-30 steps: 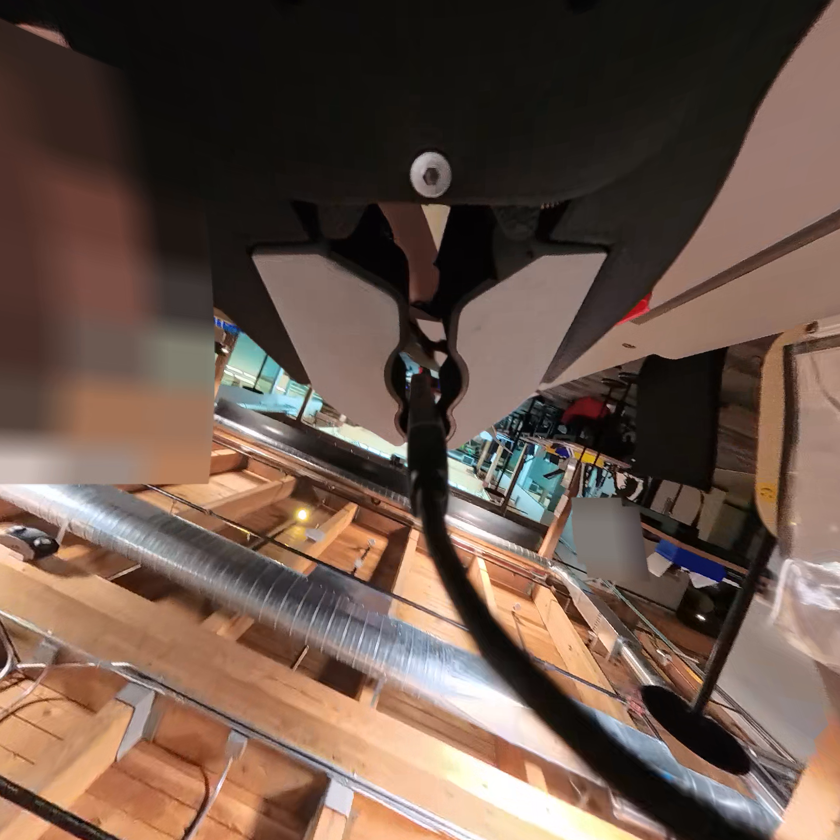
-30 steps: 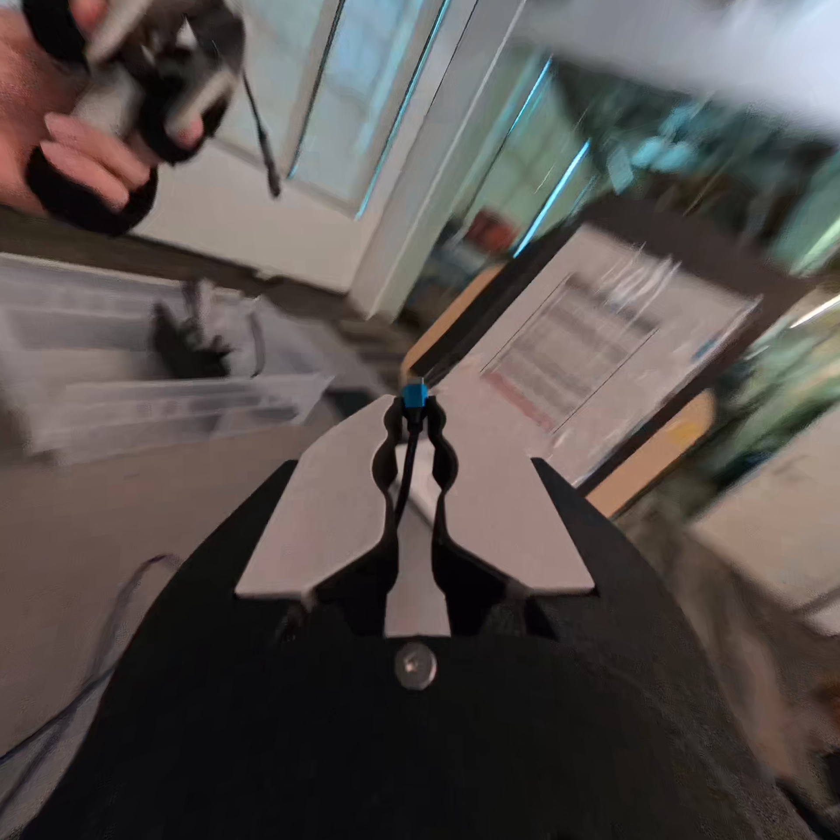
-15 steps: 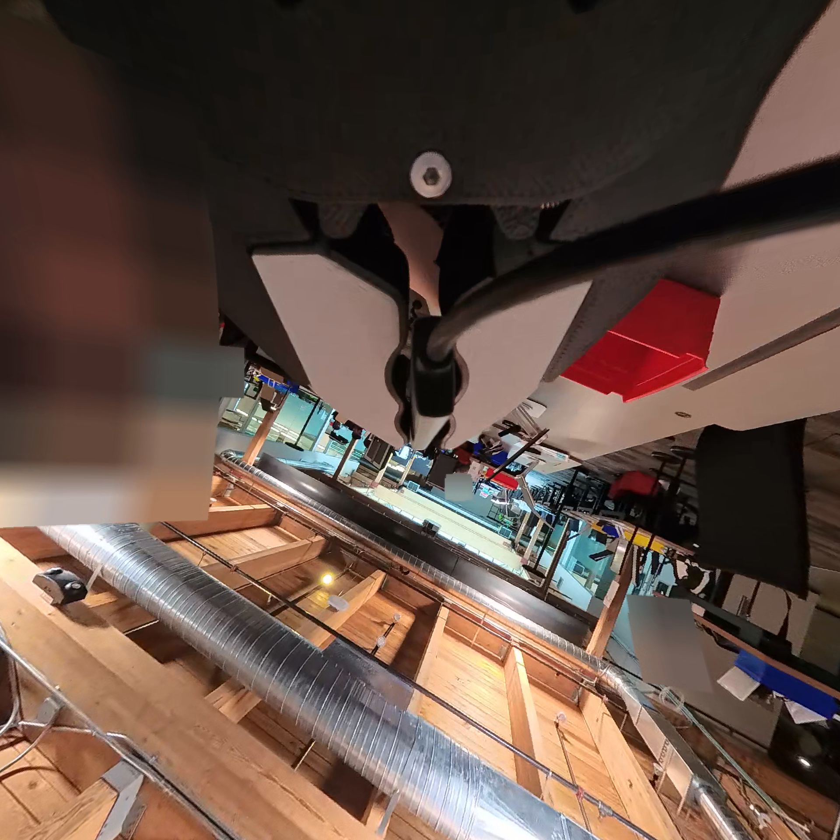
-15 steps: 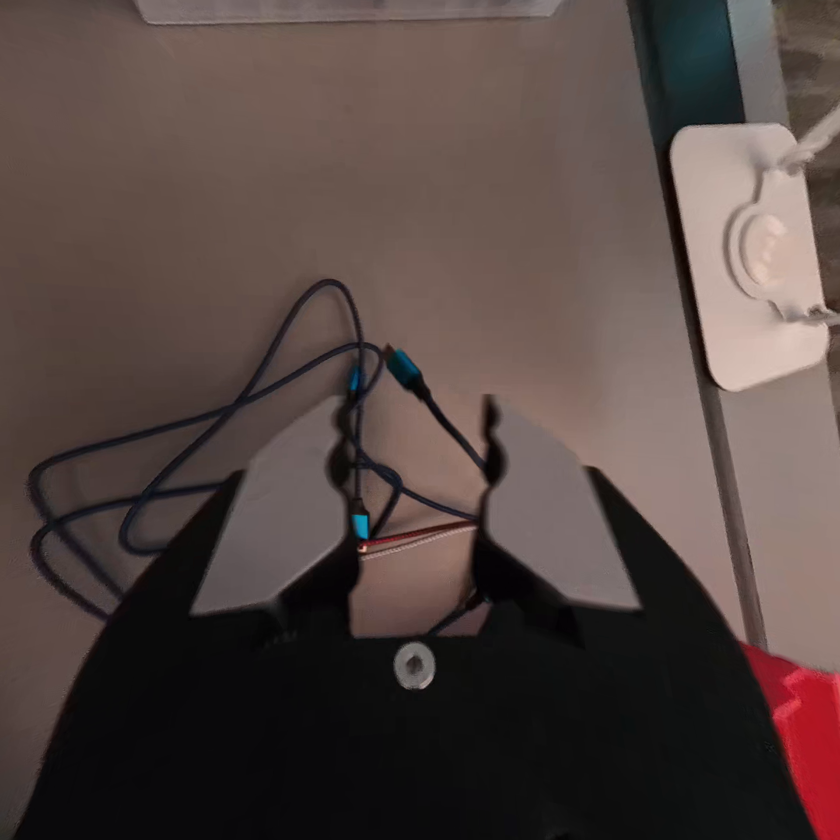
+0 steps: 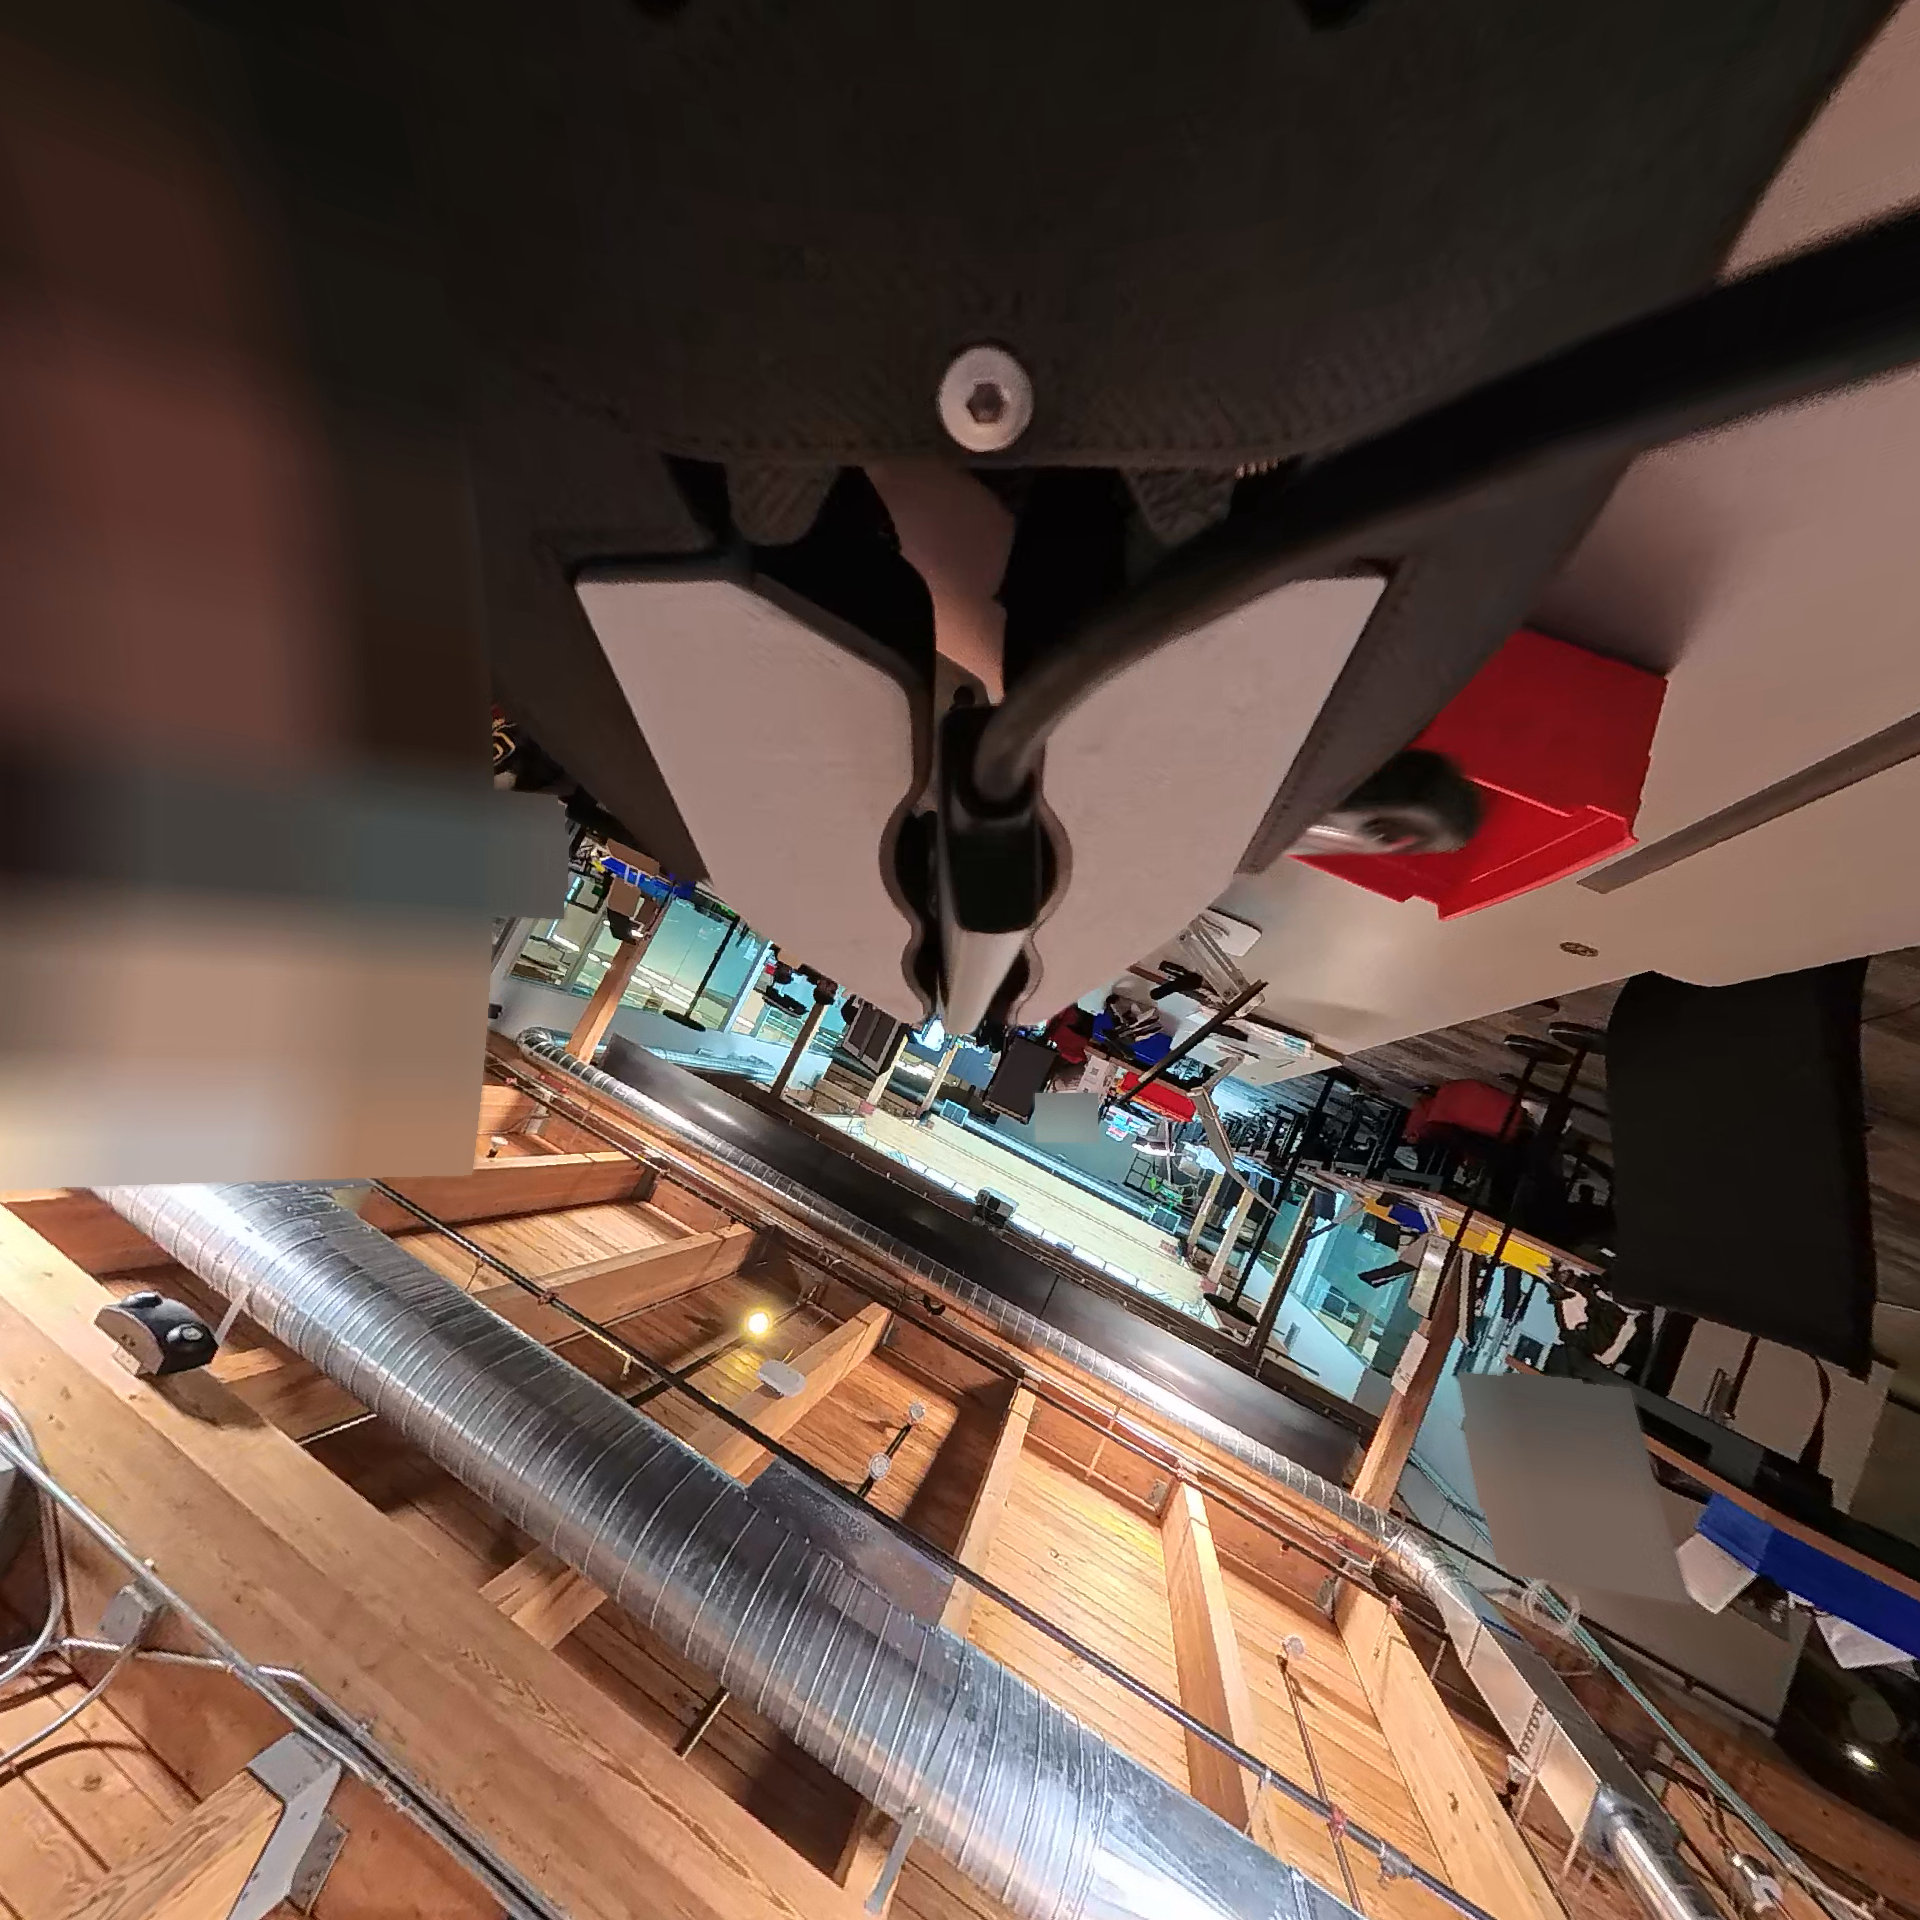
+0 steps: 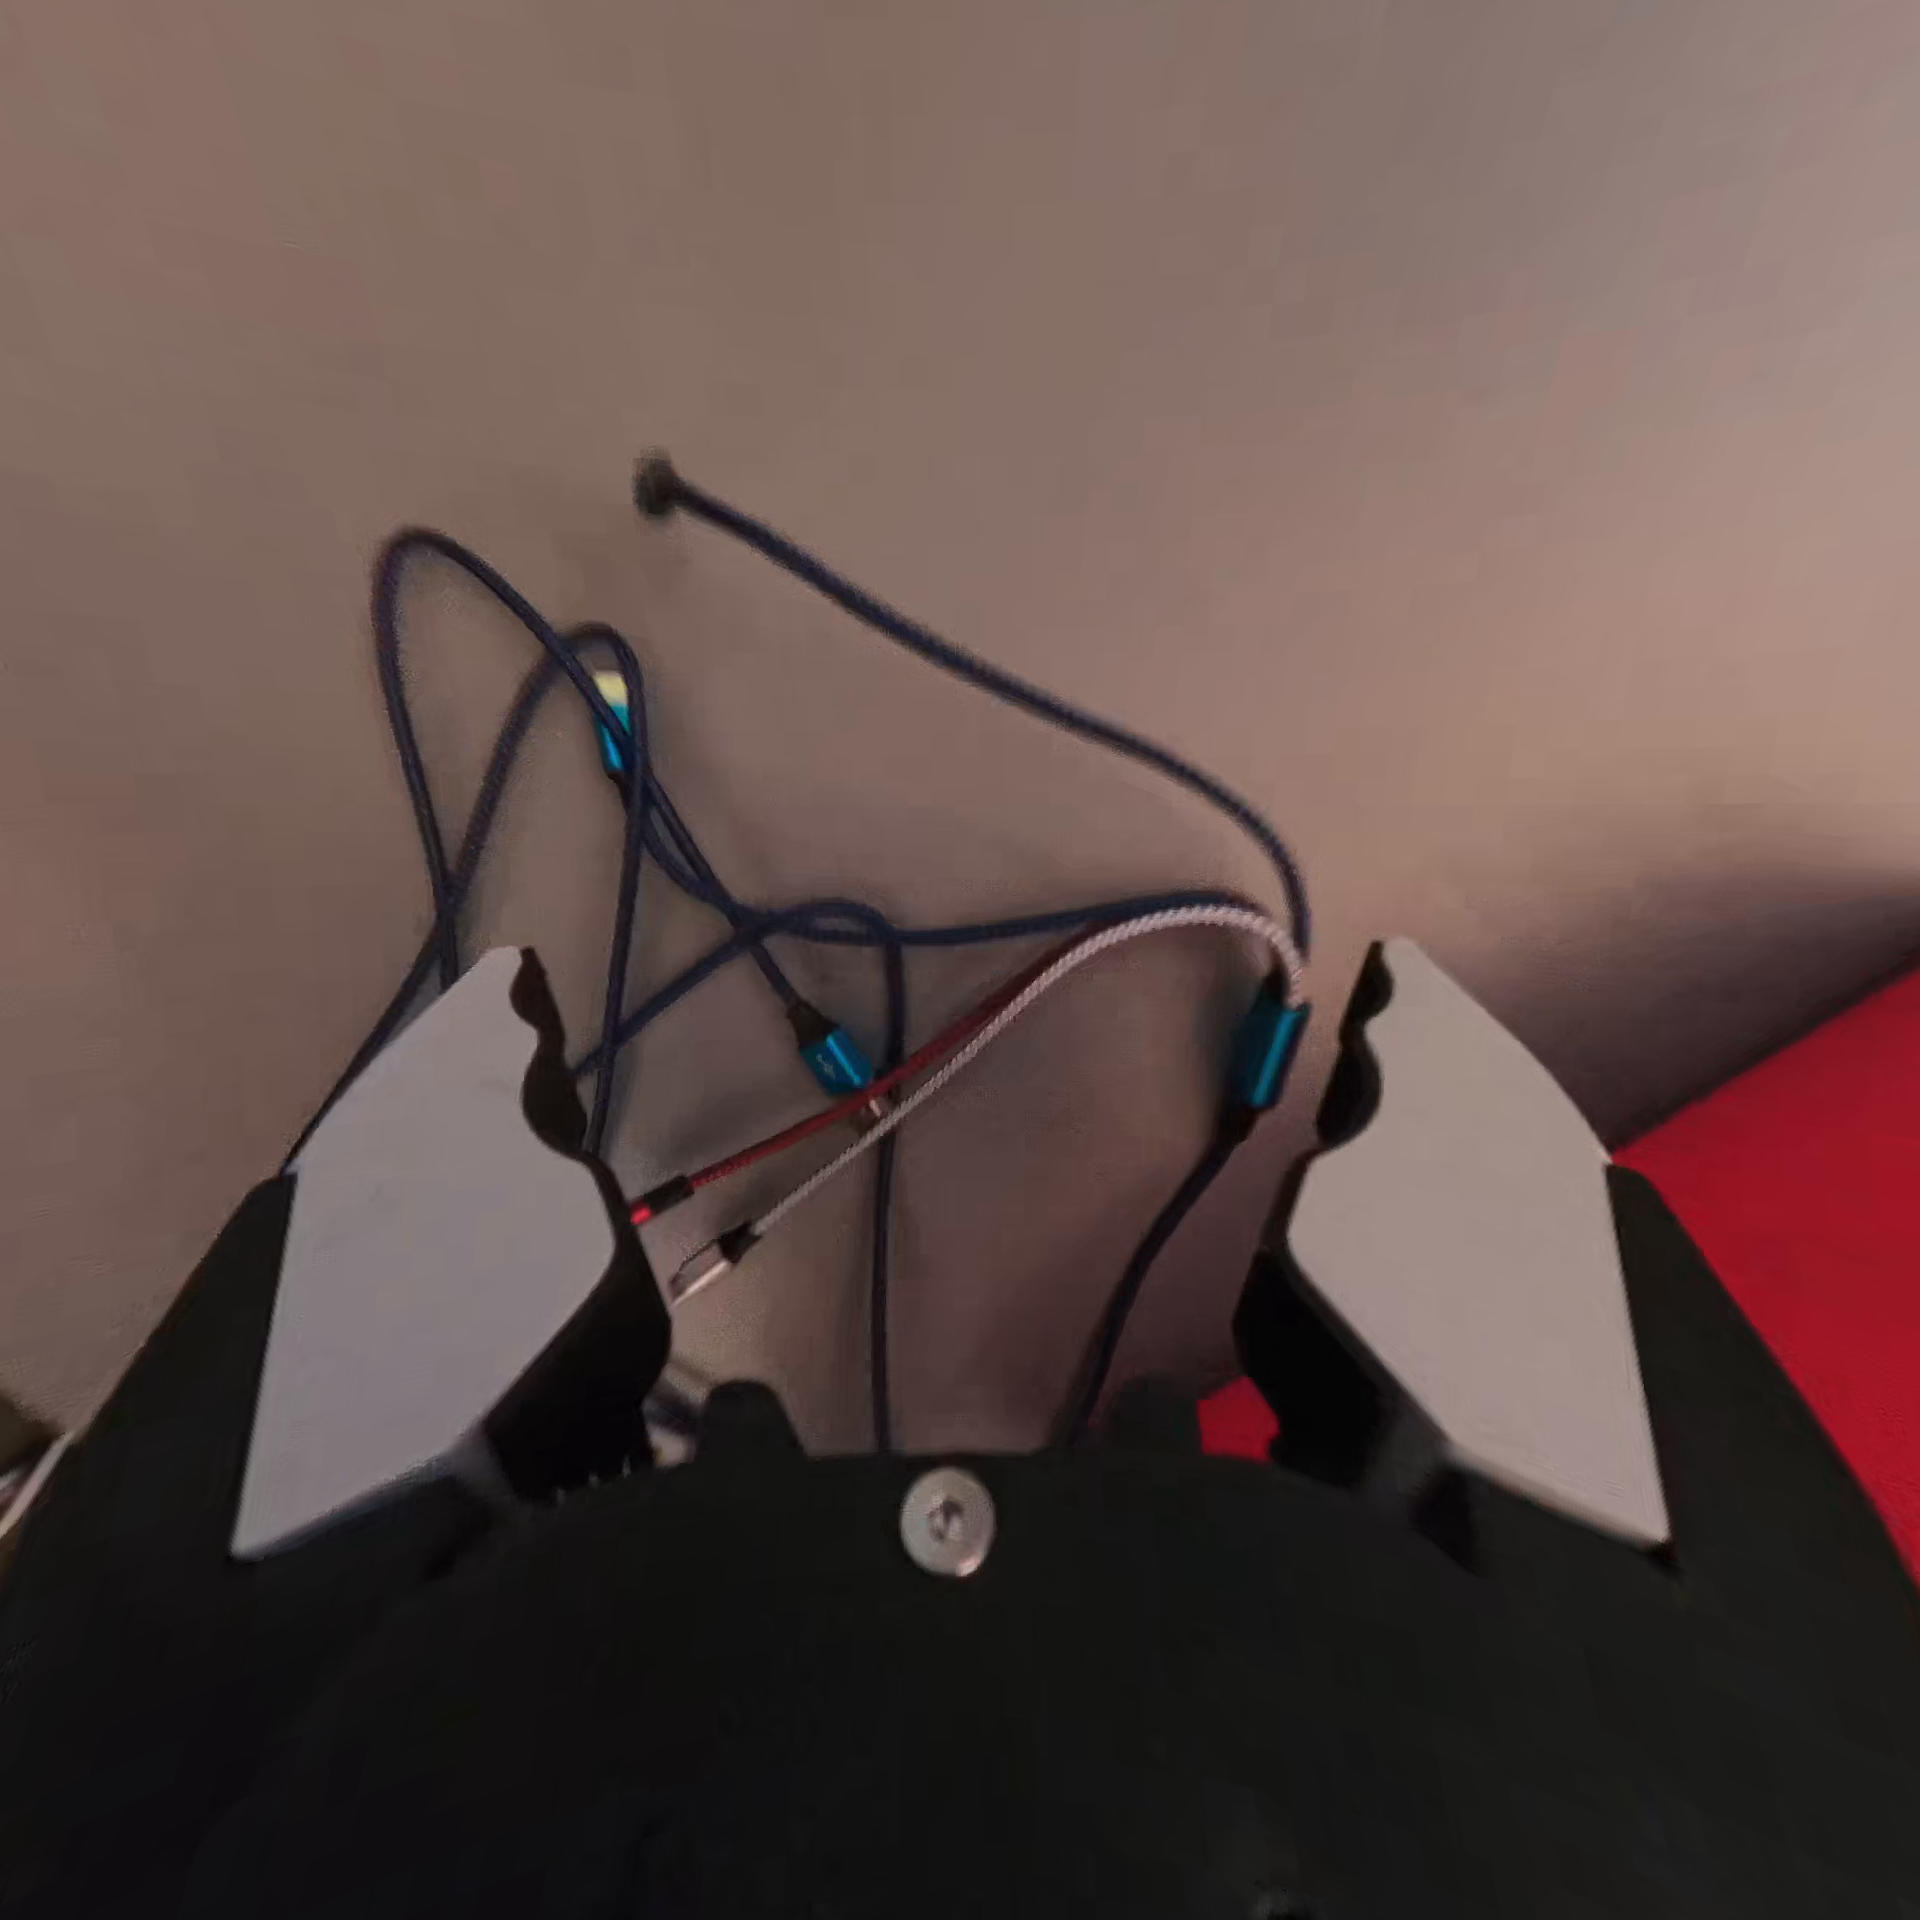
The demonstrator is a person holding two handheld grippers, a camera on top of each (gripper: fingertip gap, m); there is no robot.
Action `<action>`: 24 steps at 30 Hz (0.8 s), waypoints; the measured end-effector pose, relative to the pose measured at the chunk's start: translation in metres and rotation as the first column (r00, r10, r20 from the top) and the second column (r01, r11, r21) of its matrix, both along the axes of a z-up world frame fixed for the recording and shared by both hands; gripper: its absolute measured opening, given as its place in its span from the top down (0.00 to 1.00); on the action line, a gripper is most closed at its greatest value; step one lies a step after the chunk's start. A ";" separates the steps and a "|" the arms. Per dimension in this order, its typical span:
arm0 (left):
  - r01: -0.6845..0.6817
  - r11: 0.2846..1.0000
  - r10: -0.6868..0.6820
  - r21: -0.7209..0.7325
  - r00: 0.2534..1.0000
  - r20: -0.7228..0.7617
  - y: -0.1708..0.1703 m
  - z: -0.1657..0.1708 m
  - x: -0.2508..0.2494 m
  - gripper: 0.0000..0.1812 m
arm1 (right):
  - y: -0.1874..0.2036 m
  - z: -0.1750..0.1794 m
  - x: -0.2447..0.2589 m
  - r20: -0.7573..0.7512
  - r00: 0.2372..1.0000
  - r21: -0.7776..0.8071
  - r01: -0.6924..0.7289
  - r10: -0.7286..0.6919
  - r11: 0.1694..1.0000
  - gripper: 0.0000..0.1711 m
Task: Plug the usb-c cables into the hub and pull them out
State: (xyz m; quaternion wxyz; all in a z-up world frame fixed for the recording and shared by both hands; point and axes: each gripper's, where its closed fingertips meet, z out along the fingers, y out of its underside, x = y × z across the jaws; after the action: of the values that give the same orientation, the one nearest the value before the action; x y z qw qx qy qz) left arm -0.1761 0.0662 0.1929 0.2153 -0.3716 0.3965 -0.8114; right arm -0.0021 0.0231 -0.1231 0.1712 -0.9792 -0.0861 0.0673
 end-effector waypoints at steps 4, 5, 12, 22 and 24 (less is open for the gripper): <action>0.016 1.000 -0.016 0.007 1.000 0.007 -0.004 0.002 -0.002 0.95 | -0.008 -0.024 0.013 0.045 0.999 -0.097 0.021 -0.017 0.995 0.18; 0.014 1.000 -0.014 0.009 1.000 0.010 -0.004 0.003 -0.002 0.95 | -0.010 -0.027 0.006 0.013 1.000 -0.113 -0.004 0.005 0.994 0.18; 0.014 1.000 -0.014 -0.007 1.000 0.003 -0.001 0.001 0.000 0.95 | -0.019 -0.046 -0.047 0.032 0.980 -0.186 -0.189 0.198 0.964 0.15; 0.022 1.000 -0.022 -0.009 0.999 -0.023 -0.006 -0.005 0.008 0.95 | -0.024 -0.053 -0.051 0.161 0.963 -0.285 -0.165 0.217 0.944 0.17; 0.024 1.000 -0.024 -0.013 0.999 -0.028 -0.006 -0.006 0.010 0.95 | -0.025 -0.051 -0.050 0.163 0.959 -0.289 -0.177 0.230 0.941 0.22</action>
State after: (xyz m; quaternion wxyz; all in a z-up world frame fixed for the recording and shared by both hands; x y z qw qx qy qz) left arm -0.1663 0.0602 0.1868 0.1975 -0.3797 0.3988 -0.8110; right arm -0.0523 -0.0022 -0.1743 0.0183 -0.9810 -0.1934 -0.0001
